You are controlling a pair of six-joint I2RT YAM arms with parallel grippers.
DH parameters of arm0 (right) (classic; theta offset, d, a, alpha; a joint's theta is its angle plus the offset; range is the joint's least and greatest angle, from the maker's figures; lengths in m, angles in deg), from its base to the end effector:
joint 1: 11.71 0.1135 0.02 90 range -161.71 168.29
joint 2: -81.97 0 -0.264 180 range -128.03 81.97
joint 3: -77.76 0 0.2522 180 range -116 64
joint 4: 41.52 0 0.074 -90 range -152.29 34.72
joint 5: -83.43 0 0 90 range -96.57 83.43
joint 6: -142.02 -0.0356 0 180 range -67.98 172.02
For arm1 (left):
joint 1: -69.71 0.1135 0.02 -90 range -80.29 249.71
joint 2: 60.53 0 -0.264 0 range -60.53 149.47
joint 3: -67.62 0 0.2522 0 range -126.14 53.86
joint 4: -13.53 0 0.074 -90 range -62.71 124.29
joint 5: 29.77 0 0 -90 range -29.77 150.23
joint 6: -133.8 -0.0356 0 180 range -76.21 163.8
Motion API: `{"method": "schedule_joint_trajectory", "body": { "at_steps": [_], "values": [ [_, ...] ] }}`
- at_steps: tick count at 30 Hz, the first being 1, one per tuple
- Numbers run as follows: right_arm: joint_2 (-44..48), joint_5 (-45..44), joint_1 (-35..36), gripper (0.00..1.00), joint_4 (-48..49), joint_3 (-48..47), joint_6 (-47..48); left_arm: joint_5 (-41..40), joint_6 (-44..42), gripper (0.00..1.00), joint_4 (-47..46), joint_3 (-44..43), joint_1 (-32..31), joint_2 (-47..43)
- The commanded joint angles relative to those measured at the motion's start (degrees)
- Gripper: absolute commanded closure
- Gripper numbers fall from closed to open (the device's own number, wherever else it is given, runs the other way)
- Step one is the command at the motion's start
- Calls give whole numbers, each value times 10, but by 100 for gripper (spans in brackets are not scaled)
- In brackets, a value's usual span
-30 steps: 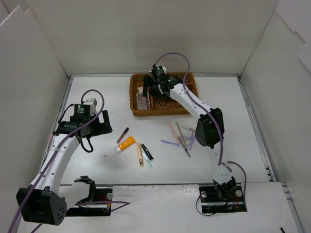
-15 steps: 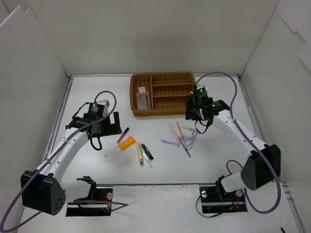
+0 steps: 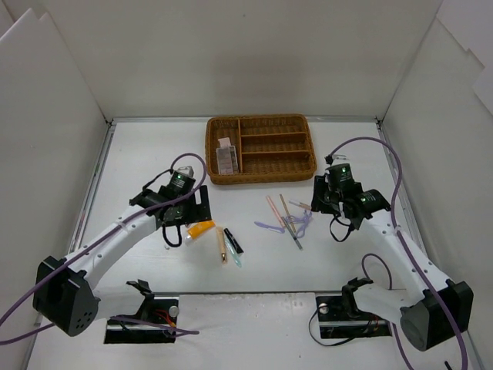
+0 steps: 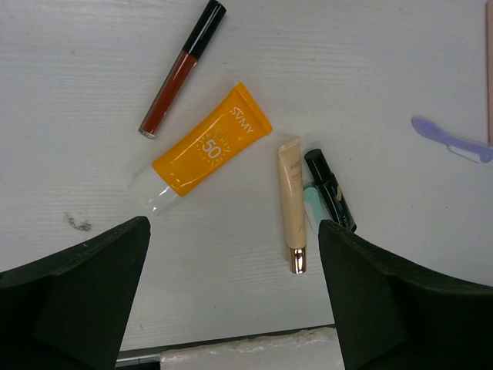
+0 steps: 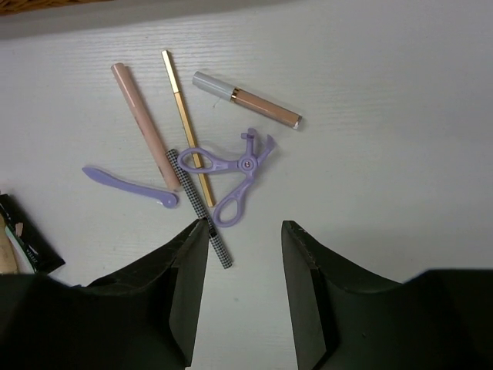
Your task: Organize the makeup
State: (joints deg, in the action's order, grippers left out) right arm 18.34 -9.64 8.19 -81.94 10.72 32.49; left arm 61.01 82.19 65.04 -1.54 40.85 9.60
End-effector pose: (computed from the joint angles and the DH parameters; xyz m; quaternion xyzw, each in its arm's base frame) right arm 0.2282 0.0806 0.2991 0.0091 0.8947 0.1279 0.4279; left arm 0.2180 -0.1207 0.2706 -0.0765 0.9438 -0.1835 0.2642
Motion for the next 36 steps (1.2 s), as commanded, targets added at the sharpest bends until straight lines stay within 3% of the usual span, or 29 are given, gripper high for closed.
{"method": "schedule_joint_trajectory", "body": {
  "at_steps": [1, 6, 14, 36],
  "values": [
    [28, 23, 0, 61, 16, 20, 5, -51, 62, 16, -16, 8, -27, 1],
    [55, 54, 1, 63, 13, 34, -1, -73, 85, 27, -3, 13, -61, 21],
    [95, 68, 2, 63, 7, 48, 3, -104, 55, 31, -4, 21, -82, 38],
    [116, 100, 5, 62, 9, 60, 19, -51, -112, 39, -96, 68, -6, 158]
  ]
}}
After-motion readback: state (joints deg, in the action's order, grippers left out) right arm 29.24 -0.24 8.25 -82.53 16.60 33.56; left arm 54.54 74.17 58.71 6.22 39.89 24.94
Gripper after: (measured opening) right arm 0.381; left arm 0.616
